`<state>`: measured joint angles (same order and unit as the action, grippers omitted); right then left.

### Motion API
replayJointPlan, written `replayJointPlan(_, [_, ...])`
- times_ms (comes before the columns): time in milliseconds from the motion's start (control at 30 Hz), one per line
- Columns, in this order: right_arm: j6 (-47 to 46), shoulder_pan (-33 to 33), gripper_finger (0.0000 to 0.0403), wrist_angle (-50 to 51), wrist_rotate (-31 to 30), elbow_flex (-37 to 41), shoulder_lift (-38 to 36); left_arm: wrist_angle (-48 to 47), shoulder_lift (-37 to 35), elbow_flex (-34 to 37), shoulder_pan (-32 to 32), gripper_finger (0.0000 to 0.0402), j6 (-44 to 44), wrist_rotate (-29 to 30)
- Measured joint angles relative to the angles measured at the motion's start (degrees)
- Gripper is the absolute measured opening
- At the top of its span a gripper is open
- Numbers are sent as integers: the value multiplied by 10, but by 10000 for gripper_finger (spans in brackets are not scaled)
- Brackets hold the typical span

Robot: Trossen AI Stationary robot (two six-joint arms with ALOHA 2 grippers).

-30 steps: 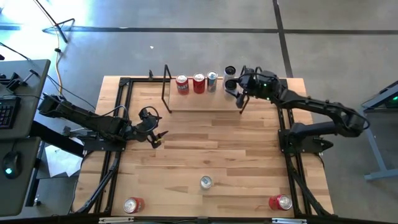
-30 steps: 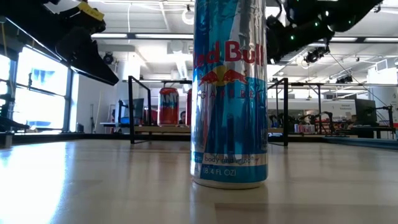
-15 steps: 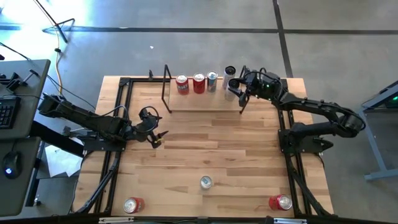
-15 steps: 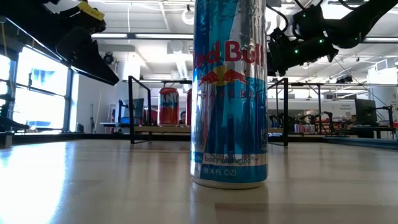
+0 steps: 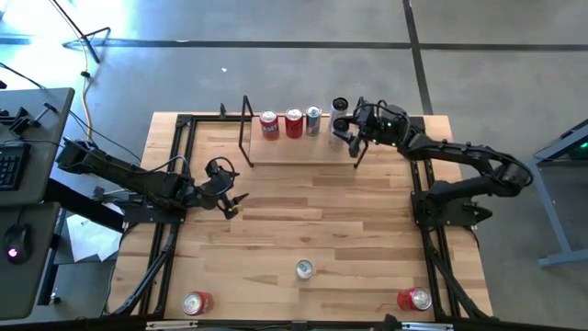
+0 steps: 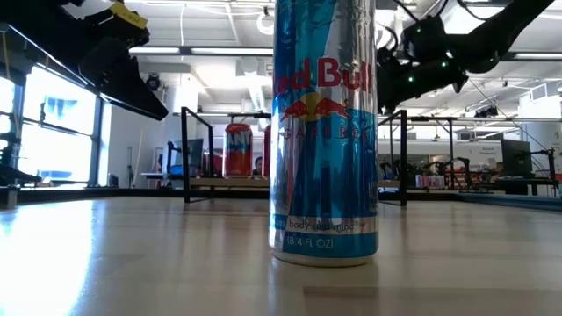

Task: Place canned beverage on shelf
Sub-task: Put the white yellow soda can on the shelf and align with the other white yellow soda can

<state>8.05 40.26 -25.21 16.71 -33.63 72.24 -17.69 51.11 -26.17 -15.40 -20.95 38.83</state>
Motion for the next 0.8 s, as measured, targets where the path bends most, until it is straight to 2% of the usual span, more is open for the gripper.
replayJointPlan(400, [10,14,240,-21,5,-3,30,0,0,0,0,344,0,0])
replayJointPlan(600, [9,14,308,-16,-1,-3,31,0,0,0,0,344,0,0])
replayJointPlan(800, [9,13,319,-27,-1,-3,31,0,0,0,0,344,0,0])
